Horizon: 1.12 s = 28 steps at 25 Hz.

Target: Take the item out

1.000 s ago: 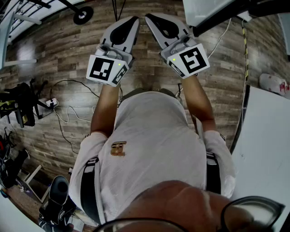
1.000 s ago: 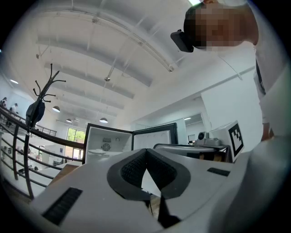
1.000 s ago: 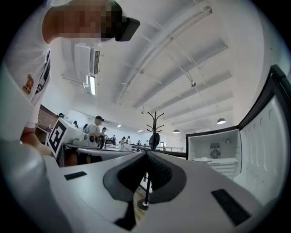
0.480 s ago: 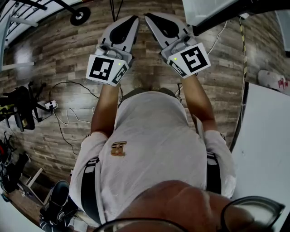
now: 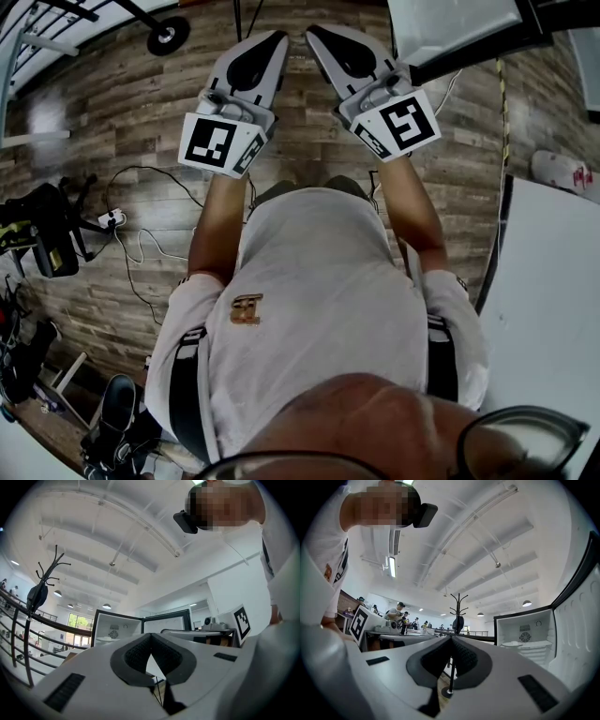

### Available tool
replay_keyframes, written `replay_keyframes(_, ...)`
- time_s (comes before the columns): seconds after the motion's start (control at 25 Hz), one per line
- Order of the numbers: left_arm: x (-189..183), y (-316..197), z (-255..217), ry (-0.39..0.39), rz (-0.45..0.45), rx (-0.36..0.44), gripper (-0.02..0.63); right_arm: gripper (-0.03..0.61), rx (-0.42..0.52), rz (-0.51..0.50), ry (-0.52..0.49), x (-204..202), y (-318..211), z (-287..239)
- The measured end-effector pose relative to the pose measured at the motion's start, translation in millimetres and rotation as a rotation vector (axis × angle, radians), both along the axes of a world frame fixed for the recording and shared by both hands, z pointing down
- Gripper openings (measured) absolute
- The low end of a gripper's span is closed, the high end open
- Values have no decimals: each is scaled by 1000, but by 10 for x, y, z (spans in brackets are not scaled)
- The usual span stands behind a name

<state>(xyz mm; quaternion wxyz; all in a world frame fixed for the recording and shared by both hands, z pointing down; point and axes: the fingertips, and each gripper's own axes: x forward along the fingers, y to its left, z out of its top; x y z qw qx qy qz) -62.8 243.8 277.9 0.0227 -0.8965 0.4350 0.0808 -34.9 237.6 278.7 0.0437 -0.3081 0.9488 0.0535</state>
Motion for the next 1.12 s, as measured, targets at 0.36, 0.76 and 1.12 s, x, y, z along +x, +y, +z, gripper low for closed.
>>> replay_keyframes(0.36, -489, -202, -15, 7, 19, 0, 18, 32, -2, 32, 4, -430, -220, -28)
replay_keyframes(0.76, -607, -286, -36, 11, 29, 11, 18, 32, -3, 53, 12, -499, -315, -21)
replay_keyframes(1.12, -631, -595, 5, 0, 12, 18, 18, 32, 6, 39, 2, -504, -629, 18)
